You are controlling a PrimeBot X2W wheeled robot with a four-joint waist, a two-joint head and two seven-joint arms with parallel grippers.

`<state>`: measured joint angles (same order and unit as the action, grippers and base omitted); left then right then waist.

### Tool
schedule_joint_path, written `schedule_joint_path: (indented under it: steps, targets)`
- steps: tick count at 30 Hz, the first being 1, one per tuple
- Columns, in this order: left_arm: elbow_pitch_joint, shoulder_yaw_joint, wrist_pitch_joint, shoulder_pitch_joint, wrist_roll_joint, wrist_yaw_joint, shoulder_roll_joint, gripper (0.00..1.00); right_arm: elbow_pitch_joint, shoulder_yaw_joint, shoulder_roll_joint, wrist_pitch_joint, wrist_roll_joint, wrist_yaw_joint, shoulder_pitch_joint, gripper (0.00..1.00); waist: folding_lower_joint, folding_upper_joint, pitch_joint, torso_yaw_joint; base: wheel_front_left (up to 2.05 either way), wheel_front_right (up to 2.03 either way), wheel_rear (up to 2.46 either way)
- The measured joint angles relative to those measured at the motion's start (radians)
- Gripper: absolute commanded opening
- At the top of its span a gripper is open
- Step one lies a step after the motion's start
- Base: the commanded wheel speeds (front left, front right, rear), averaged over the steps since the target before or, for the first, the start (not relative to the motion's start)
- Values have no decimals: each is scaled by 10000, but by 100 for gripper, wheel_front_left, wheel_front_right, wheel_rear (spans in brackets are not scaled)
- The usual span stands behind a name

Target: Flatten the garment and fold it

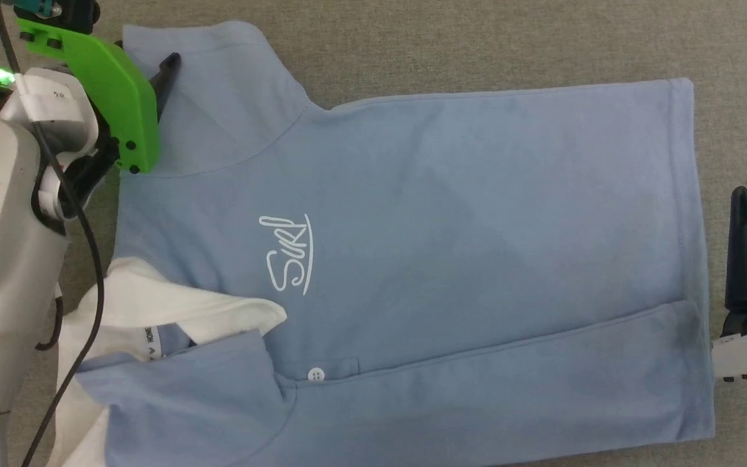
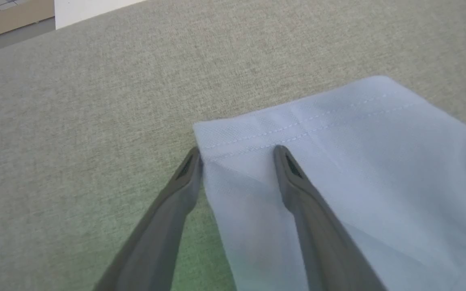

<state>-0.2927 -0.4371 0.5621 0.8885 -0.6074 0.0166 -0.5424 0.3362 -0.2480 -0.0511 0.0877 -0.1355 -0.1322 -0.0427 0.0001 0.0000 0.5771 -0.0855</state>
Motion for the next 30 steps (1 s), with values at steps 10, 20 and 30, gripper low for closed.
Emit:
schedule_joint_path:
  steps: [10, 20, 30]
  targets:
    - [-280, -35, -761, -17, -10, 94, 96, 0, 280, 460, -499, 548, 174, 0, -916, 100, 0, 0, -200, 64, 0, 0, 0]
    - [-426, -295, -1028, -8, -10, 211, 435, 0, -1106, 807, -2349, 3866, -1407, -2, -4474, 100, -1, 0, -446, 444, 0, 0, 0]
    - [-430, -537, -1016, 261, -2, 238, 769, 0, -2936, 821, -2824, 7214, -1716, 0, -5043, 100, -1, 0, 7, 930, 0, 0, 0]
